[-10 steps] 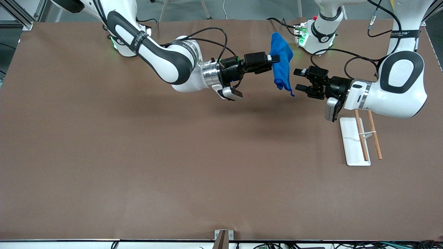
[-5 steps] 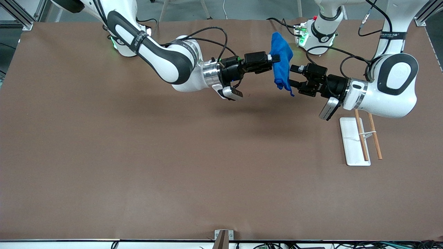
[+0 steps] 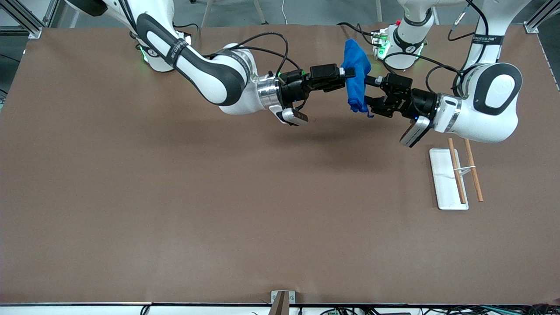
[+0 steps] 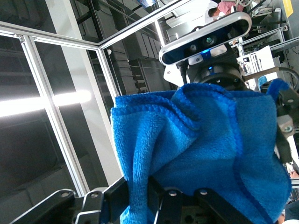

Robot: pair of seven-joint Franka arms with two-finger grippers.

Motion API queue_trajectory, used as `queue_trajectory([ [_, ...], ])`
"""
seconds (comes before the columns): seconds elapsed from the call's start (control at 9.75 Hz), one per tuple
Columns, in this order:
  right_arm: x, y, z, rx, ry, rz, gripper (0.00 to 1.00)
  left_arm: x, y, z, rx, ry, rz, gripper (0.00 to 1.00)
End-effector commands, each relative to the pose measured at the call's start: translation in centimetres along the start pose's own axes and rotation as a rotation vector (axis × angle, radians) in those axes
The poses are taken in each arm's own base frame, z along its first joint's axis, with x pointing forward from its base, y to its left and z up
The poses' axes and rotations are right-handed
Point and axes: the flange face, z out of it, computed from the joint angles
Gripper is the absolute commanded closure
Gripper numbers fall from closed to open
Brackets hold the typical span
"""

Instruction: Right arm passes towel to left arm to hang

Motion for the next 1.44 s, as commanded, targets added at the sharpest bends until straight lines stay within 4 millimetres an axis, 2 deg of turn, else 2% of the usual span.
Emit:
queue_trajectory([
  [0.0, -0.6, -0.1, 0.4, 0.013, 0.018, -0.008, 0.99, -1.2, -1.5, 0.2, -0.014, 0.028, 0.009, 0.29],
  [0.21, -0.6, -0.1, 0.4, 0.013, 0.018, -0.008, 0.99, -1.2, -1.5, -0.1, -0.014, 0.032, 0.01, 0.75],
  [0.31, -0.6, -0.1, 0.4, 0.013, 0.018, -0.008, 0.99, -1.2, -1.5, -0.2, -0.013, 0.033, 0.01, 0.9],
  [0.41, -0.6, -0.2, 0.5, 0.013, 0.017, -0.009, 0.99, -1.1, -1.4, -0.2, -0.013, 0.033, 0.011, 0.99],
  [0.82, -0.6, -0.2, 0.4, 0.012, 0.018, -0.01, 0.98, -0.7, -1.1, -0.7, -0.002, 0.037, 0.011, 1.0],
  [0.92, -0.2, -0.5, 0.1, 0.012, 0.026, -0.016, 0.63, -0.6, -1.0, -0.8, 0.001, 0.036, 0.013, 1.0],
  [1.03, 0.4, -0.6, -0.9, -0.032, 0.07, -0.028, 0.01, -0.6, -0.9, -0.8, 0.004, 0.035, 0.013, 1.0],
  [1.23, 2.0, -2.5, -3.2, -0.156, 0.205, -0.078, 0.0, -0.4, -0.7, -1.1, 0.01, 0.039, 0.018, 1.0],
  [1.33, 3.4, -2.2, -5.9, -0.23, 0.23, -0.117, 0.0, -0.4, -0.7, -1.2, 0.012, 0.041, 0.014, 1.0],
])
